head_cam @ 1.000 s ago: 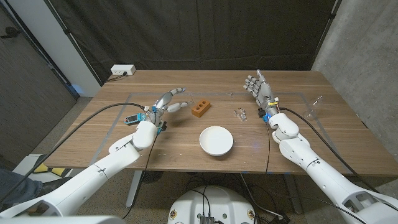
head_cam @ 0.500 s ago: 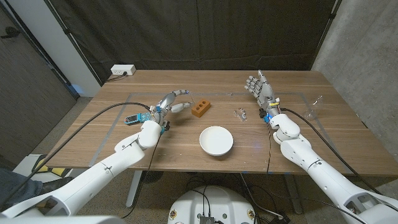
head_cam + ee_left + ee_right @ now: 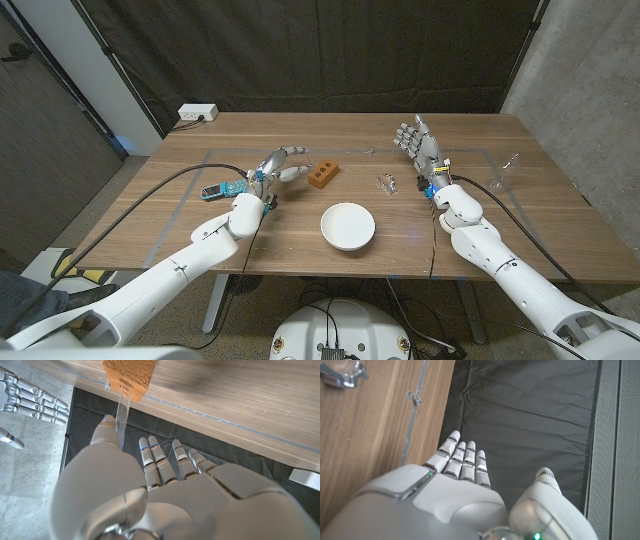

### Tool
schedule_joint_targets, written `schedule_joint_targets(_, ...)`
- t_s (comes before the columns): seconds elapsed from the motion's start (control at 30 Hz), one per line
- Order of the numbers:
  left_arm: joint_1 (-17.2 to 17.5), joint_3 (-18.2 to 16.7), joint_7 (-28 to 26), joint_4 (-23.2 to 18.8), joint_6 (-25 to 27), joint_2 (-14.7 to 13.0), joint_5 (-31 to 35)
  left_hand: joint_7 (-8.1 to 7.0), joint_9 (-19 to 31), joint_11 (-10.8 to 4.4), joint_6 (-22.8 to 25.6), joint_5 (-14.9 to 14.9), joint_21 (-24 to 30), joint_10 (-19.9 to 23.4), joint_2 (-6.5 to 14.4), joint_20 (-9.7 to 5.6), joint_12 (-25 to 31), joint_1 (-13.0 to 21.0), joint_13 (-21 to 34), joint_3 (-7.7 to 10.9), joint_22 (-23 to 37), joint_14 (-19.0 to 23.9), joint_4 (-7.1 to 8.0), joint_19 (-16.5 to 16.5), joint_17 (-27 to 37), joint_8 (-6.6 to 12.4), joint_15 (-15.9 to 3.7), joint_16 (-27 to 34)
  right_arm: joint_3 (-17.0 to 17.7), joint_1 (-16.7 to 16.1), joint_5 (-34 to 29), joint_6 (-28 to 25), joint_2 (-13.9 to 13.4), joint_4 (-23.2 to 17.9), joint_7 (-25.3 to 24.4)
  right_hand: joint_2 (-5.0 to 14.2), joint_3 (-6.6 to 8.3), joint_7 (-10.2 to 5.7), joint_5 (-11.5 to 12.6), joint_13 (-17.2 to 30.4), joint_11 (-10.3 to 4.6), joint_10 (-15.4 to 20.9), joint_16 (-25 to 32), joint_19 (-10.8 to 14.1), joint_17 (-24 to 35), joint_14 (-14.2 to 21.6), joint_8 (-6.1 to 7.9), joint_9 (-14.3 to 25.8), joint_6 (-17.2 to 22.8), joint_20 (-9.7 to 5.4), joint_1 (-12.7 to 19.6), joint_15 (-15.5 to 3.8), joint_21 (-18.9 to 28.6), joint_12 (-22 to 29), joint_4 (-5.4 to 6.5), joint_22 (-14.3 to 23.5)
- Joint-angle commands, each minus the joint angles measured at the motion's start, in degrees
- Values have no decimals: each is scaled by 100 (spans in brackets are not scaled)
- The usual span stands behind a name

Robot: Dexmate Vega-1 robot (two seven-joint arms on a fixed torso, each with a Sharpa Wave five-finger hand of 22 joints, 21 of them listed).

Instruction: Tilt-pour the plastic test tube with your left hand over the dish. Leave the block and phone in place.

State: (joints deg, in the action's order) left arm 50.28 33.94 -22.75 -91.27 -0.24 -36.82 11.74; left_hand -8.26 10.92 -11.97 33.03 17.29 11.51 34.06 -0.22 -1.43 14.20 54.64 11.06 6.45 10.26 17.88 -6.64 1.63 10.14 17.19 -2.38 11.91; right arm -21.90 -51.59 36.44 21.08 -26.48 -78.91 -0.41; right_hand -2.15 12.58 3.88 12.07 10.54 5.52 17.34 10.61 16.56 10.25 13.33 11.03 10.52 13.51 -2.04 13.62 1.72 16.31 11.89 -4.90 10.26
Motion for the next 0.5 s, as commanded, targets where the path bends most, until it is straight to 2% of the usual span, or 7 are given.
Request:
schedule_joint_targets(0.03, -172, 181, 116, 152, 20, 99, 43, -2, 8, -6, 113, -33, 48, 105, 40, 22, -10, 43, 25, 40, 12, 95, -30, 61, 6, 32, -687, 27, 1, 5, 16, 15, 14, 52, 24, 10, 18, -4, -8, 11, -16, 48, 24, 47, 17, 42, 24, 30, 45, -55, 55, -6, -7, 40, -37, 25)
schedule_joint_targets(0.3, -265, 268, 184, 282, -32, 173, 6, -70, 1, 4, 308, -94, 43, 314, 94, 30, -7, 120, 25, 58, 11, 147, -30, 78, 6, 59, -700, 13, 13, 3, 18, 7, 7, 55, 7, 13, 17, -6, -10, 12, -6, 52, 24, 55, 17, 44, 25, 31, 49, -52, 61, -7, -16, 41, -42, 26)
schedule_joint_targets(0.5, -262, 280, 115, 278, 22, 210, 18, -51, -4, -16, 476, -149, 46, 458, 150, 28, -20, 162, 26, 70, 10, 238, -15, 110, 10, 81, -693, 20, 19, 6, 16, 0, -1, 64, 2, 14, 15, -9, -12, 12, -9, 60, 23, 52, 18, 46, 23, 31, 45, -47, 64, -2, -27, 43, -45, 26)
